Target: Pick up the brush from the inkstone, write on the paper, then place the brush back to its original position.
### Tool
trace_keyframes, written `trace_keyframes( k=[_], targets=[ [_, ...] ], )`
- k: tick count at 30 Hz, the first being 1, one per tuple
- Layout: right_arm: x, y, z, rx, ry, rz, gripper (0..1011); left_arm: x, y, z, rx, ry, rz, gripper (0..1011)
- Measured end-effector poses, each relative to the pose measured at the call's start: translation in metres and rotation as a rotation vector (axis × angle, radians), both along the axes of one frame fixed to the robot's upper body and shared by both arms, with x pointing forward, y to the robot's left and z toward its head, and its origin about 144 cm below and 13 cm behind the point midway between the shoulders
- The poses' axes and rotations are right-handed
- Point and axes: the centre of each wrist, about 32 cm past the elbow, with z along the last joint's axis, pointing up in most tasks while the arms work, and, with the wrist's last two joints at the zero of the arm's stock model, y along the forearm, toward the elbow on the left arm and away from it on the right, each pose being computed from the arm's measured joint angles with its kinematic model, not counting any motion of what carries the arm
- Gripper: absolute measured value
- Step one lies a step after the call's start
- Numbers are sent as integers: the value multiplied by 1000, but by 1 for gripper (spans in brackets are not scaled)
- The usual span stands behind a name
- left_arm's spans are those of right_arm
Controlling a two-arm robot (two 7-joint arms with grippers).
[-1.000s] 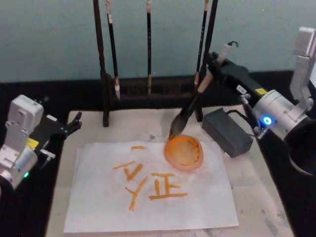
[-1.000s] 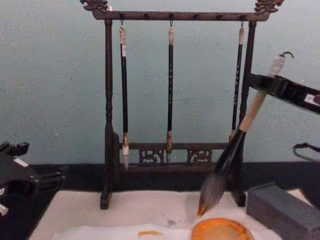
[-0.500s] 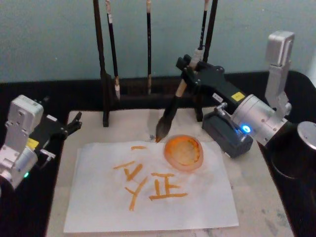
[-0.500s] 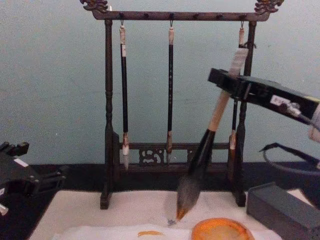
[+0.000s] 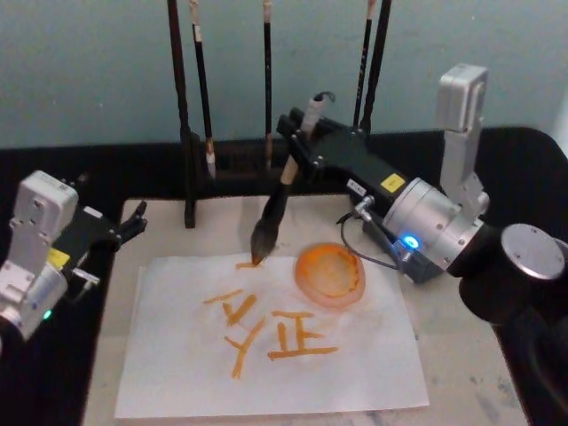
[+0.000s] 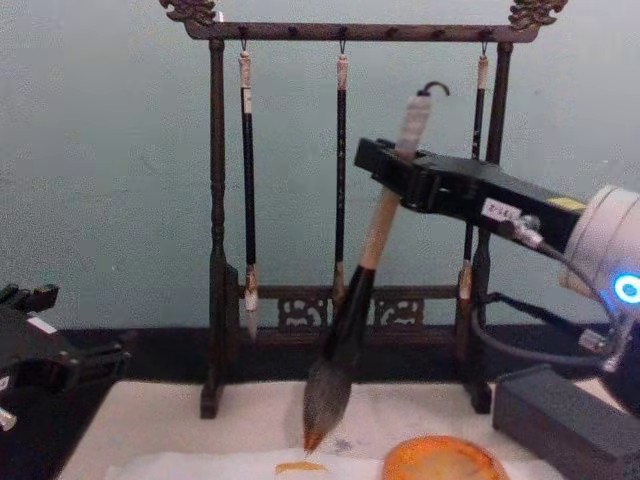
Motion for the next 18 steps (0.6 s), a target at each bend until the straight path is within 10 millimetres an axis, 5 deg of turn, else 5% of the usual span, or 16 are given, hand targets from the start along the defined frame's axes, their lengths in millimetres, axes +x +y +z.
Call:
trace_keyframes(
  k=[18],
  targets=[
    [0, 22, -14, -36, -60, -20, 169, 0, 0, 0, 0, 0, 0, 1010]
  ],
)
